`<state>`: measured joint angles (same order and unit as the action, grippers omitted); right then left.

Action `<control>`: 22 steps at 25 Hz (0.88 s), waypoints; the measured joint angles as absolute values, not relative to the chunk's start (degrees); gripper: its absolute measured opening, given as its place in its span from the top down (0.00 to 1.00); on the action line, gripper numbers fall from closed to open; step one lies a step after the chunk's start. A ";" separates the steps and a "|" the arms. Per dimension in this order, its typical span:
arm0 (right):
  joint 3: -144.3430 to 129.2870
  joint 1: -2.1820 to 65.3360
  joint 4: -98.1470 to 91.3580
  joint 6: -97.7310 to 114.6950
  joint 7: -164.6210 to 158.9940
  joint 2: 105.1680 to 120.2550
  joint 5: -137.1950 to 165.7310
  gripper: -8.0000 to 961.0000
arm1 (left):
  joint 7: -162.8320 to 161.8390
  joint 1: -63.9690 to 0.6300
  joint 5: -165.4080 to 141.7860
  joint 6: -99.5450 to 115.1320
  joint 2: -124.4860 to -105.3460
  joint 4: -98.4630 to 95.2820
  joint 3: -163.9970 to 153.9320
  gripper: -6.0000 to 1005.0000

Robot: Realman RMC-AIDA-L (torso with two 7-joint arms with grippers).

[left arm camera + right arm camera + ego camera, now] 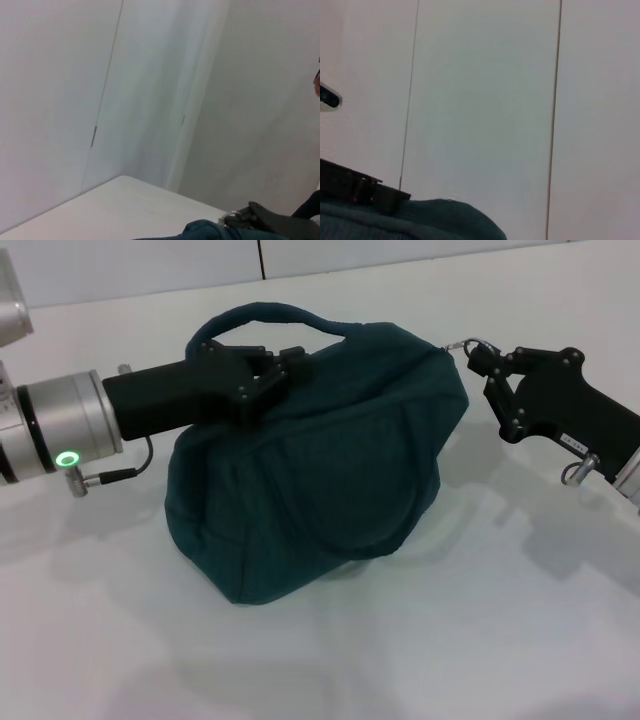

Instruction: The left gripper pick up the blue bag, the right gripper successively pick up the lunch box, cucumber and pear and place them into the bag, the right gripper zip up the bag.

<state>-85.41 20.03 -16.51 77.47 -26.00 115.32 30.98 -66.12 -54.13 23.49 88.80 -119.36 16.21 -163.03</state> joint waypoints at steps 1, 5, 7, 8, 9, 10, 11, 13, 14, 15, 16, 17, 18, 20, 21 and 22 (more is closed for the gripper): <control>-85.41 20.04 -16.52 77.56 -26.04 115.32 30.97 0.98 | -66.31 -54.27 23.48 88.80 -119.34 16.06 -163.03 0.94; -85.43 20.04 -16.51 77.61 -26.17 115.35 30.98 0.98 | -66.56 -54.86 22.73 88.52 -119.37 16.00 -163.03 0.88; -85.43 20.04 -16.51 77.61 -26.18 115.36 31.02 0.98 | -66.62 -55.23 21.97 88.03 -119.38 16.00 -163.03 0.82; -85.43 20.04 -16.52 77.62 -26.18 115.37 31.06 0.98 | -66.75 -55.43 21.69 87.78 -119.40 15.99 -163.03 0.79; -85.43 20.04 -16.52 77.63 -26.19 115.37 31.08 0.98 | -66.81 -55.58 21.50 87.57 -119.43 15.97 -163.03 0.75; -85.43 20.06 -16.52 77.63 -26.20 115.37 31.09 0.98 | -66.83 -55.68 21.37 87.42 -119.45 15.95 -163.03 0.71; -85.43 20.08 -16.52 77.63 -26.22 115.38 31.11 0.98 | -66.95 -55.82 21.31 87.19 -119.48 15.94 -163.03 0.67; -85.48 20.12 -16.52 77.64 -26.25 115.39 31.12 0.98 | -67.44 -56.15 21.21 86.46 -119.50 15.93 -163.03 0.60; -85.49 20.13 -16.52 77.65 -26.27 115.39 31.13 0.98 | -67.57 -56.25 21.17 86.21 -119.51 15.92 -163.03 0.56; -85.50 20.13 -16.53 77.65 -26.27 115.39 31.16 0.98 | -67.71 -56.35 21.11 85.90 -119.51 15.92 -163.03 0.55; -85.51 20.13 -16.52 77.64 -26.27 115.39 31.18 0.98 | -67.71 -56.35 21.11 85.90 -119.51 15.92 -163.03 0.55; -85.51 20.14 -16.52 77.64 -26.28 115.39 31.18 0.98 | -67.16 -56.41 20.89 85.73 -119.53 15.90 -163.03 0.54; -85.51 20.13 -16.52 77.64 -26.28 115.39 31.19 0.98 | -67.02 -56.39 20.88 85.72 -119.53 15.91 -163.03 0.53; -85.52 20.13 -16.53 77.63 -26.28 115.39 31.19 0.98 | -65.95 -56.16 20.87 85.69 -119.54 15.90 -163.03 0.52; -85.52 20.13 -16.53 77.62 -26.28 115.39 31.19 0.98 | -65.10 -55.98 20.98 85.68 -119.55 15.89 -163.03 0.51; -85.52 20.13 -16.53 77.61 -26.28 115.39 31.18 0.98 | -64.08 -55.80 21.10 85.68 -119.59 15.85 -163.03 0.50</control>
<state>-85.52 20.13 -16.53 77.61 -26.28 115.39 31.18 -64.08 -55.80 21.09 85.68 -119.59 15.85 -163.03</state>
